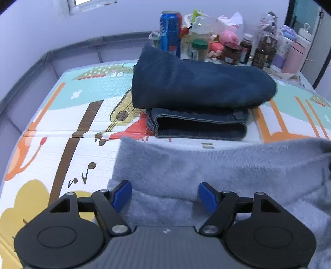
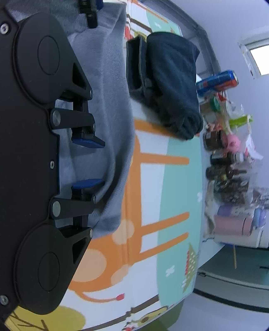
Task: Fold clothes
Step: 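Open both grippers and release the folded sweatshirt hem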
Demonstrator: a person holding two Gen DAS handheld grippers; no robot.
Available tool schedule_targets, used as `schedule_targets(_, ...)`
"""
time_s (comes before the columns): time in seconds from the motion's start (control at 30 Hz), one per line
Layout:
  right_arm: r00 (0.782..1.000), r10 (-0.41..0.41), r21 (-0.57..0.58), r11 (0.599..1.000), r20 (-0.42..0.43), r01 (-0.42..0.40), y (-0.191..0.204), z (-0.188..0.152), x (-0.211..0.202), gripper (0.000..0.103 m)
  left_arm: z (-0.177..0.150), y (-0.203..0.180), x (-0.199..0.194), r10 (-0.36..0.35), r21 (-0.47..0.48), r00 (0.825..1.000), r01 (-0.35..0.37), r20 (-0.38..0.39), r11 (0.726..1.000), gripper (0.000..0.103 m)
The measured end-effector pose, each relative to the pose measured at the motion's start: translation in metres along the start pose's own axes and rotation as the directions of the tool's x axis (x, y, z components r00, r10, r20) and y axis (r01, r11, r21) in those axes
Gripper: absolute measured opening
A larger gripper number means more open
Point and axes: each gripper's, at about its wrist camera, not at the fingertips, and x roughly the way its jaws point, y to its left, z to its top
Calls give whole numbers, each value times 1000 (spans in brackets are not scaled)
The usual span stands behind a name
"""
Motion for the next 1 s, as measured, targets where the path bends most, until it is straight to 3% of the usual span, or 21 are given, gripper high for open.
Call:
schedule_targets(0.3,994,-109,48,993,-32,110,-39,-2,19,30,10,15,16,138,-27,990,-137,28,990,78)
schedule_targets(0.4,995,-94,83,992,-23,95,-54,-1,21,30,9,33,14,109,-87,994,-108,14,990,79)
schedule_targets(0.53,993,-113,95,990,44,108,-57,3,13,30,5,47,7,148,-107,989,-146,15,984,79)
schedule_targets(0.67,976,-160,147,979,149,139,-61,14,-1,35,-1,56,0,128,-128,992,-124,18,984,79)
schedule_targets(0.8,986,-96,124,989,133,79,-60,24,-6,35,-4,55,-11,92,-132,995,-85,44,988,79)
schedule_targets(0.9,993,-39,38,999,110,35,-43,21,-6,35,-4,42,-17,-26,-95,998,32,64,995,79)
schedule_targets(1.0,999,6,-17,1000,53,-5,-22,16,2,35,-3,20,-19,-103,-29,993,105,62,994,79)
